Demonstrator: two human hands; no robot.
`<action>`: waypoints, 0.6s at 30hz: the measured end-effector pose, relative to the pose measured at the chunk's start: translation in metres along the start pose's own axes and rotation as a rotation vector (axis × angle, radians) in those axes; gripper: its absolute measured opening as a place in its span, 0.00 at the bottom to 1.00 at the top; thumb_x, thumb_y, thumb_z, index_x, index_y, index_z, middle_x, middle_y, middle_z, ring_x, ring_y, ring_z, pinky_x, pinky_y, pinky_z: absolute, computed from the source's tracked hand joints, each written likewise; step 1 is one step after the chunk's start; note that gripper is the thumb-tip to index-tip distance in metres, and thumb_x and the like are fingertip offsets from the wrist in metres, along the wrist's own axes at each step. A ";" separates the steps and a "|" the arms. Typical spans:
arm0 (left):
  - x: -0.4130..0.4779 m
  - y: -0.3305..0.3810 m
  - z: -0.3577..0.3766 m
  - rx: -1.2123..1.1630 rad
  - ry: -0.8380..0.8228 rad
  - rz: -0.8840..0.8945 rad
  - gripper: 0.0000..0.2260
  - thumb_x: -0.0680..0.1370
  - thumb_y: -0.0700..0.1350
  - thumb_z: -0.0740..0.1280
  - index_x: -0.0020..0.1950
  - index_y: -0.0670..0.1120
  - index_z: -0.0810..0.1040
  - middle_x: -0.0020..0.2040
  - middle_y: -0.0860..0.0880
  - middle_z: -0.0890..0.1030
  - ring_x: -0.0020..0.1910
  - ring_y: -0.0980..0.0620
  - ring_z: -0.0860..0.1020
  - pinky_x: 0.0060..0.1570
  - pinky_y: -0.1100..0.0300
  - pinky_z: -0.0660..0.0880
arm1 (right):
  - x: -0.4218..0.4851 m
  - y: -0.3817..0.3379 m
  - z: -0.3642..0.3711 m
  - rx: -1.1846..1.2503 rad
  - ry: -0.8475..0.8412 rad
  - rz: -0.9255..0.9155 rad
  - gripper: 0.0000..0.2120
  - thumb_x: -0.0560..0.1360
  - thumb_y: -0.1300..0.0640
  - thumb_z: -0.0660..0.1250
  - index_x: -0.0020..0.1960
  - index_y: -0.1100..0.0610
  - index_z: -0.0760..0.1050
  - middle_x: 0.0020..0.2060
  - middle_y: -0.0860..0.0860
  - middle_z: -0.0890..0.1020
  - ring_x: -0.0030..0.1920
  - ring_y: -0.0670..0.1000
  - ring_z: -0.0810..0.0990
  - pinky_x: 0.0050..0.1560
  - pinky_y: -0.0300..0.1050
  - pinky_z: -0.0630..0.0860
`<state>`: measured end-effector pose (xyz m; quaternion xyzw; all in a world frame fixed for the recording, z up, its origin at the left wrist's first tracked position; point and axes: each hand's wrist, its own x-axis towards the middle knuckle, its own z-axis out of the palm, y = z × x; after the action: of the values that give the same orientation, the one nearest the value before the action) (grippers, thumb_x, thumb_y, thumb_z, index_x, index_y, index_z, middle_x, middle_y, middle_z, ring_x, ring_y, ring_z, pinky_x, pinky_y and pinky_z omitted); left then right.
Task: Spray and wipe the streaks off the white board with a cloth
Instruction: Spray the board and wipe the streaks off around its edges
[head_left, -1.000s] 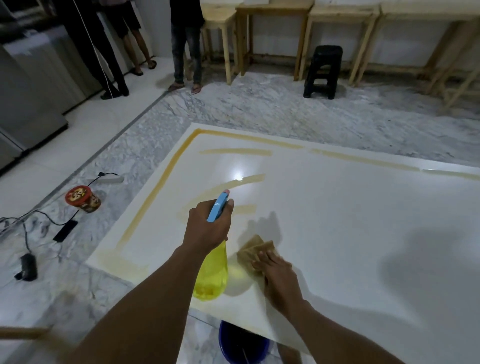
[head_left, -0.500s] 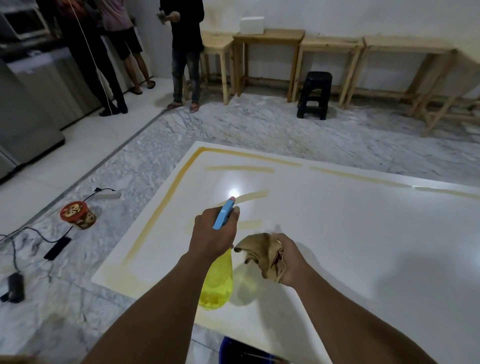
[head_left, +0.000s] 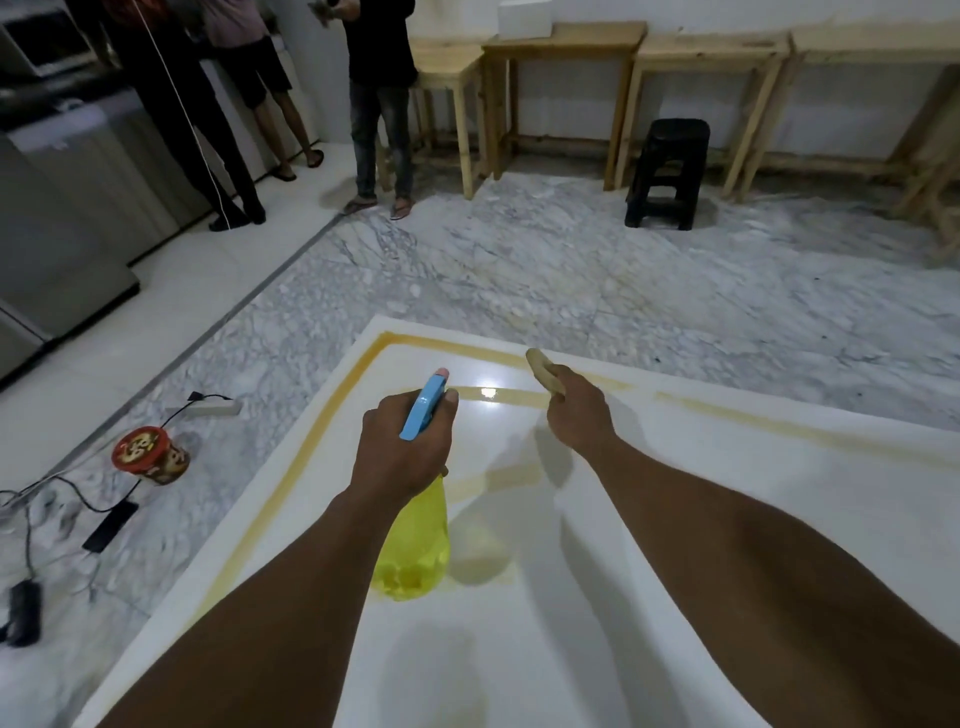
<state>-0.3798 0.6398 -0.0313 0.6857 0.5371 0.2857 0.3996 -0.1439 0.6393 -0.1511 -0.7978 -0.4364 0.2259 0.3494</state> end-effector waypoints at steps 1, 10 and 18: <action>0.011 -0.003 0.005 0.005 0.006 -0.001 0.10 0.83 0.52 0.67 0.51 0.49 0.85 0.46 0.35 0.84 0.33 0.47 0.84 0.30 0.60 0.83 | 0.020 0.009 0.005 -0.060 -0.005 -0.053 0.25 0.77 0.64 0.57 0.71 0.48 0.69 0.67 0.52 0.76 0.67 0.57 0.72 0.65 0.51 0.70; 0.046 -0.031 0.029 0.042 -0.007 -0.047 0.14 0.83 0.51 0.68 0.52 0.41 0.84 0.46 0.33 0.84 0.38 0.46 0.84 0.28 0.62 0.81 | 0.044 0.067 0.066 -0.541 -0.197 -0.352 0.22 0.76 0.51 0.58 0.70 0.51 0.72 0.74 0.54 0.68 0.75 0.60 0.62 0.67 0.62 0.66; 0.025 -0.032 0.026 0.027 0.003 -0.079 0.10 0.83 0.52 0.68 0.47 0.47 0.81 0.45 0.34 0.84 0.34 0.48 0.84 0.34 0.53 0.86 | -0.049 0.057 0.083 -0.338 -0.290 -0.335 0.20 0.79 0.55 0.60 0.69 0.43 0.73 0.77 0.46 0.64 0.79 0.52 0.55 0.74 0.54 0.54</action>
<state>-0.3682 0.6612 -0.0728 0.6687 0.5682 0.2635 0.4006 -0.1931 0.6060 -0.2458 -0.7206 -0.6393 0.2008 0.1780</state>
